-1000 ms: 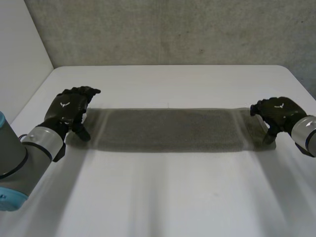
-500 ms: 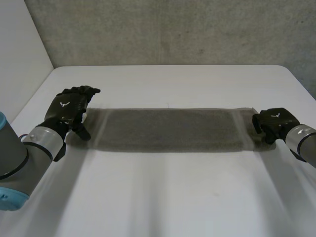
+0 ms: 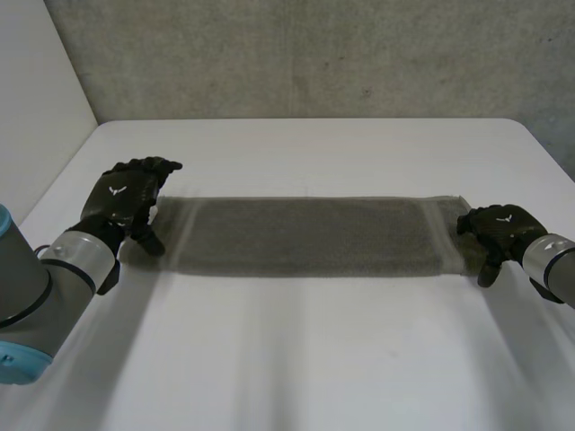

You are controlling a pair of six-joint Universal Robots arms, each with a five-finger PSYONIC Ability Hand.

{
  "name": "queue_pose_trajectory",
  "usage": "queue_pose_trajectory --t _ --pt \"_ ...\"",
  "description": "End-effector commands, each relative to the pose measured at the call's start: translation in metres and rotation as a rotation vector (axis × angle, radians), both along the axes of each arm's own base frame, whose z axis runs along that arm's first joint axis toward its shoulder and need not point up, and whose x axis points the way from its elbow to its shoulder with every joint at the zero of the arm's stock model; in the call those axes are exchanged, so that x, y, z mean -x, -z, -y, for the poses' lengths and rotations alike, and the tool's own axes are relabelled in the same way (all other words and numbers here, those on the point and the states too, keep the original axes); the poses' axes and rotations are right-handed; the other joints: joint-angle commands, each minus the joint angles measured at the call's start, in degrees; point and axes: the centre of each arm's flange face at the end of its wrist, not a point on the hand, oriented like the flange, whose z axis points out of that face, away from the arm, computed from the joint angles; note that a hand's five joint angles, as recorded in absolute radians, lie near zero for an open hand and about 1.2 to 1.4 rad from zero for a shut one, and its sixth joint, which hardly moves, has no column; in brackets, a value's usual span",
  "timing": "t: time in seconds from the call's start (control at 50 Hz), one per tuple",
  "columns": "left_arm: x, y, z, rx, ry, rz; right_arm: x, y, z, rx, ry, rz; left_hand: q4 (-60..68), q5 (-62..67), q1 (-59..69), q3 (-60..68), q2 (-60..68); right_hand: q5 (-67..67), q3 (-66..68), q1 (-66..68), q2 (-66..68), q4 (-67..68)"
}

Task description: Fold the towel.

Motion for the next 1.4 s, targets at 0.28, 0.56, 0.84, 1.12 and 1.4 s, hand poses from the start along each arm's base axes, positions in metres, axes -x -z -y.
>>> queue_pose_trajectory --t 0.28,0.56,0.84,1.12,1.4 --pt "0.0 0.0 0.0 0.001 0.001 0.0 0.0 0.009 0.012 0.008 -0.006 -0.004 0.6 -1.6 0.3 0.4 0.5 32.4 32.1 31.4 31.8 32.3" --pt "0.0 0.0 0.0 0.001 -0.001 0.0 0.0 0.01 0.012 0.009 -0.006 -0.005 0.6 -1.6 0.3 0.4 0.5 38.1 37.8 37.1 37.5 38.0" --pt "-0.001 -0.007 0.001 0.023 -0.004 -0.005 0.061 -0.016 0.035 0.082 0.182 -0.063 0.6 -1.6 0.3 0.4 0.5 58.4 58.1 57.4 57.8 58.3" --pt "0.002 -0.034 0.013 0.108 -0.01 -0.025 0.036 -0.098 0.047 0.366 0.118 -0.243 0.6 -1.6 0.3 0.4 0.5 58.4 58.1 57.4 57.8 58.3" --pt "0.012 -0.061 0.023 0.159 -0.005 -0.123 -0.205 -0.089 -0.074 0.544 -0.464 -0.123 0.6 -1.6 0.3 0.4 0.5 58.4 58.1 57.4 57.8 58.3"
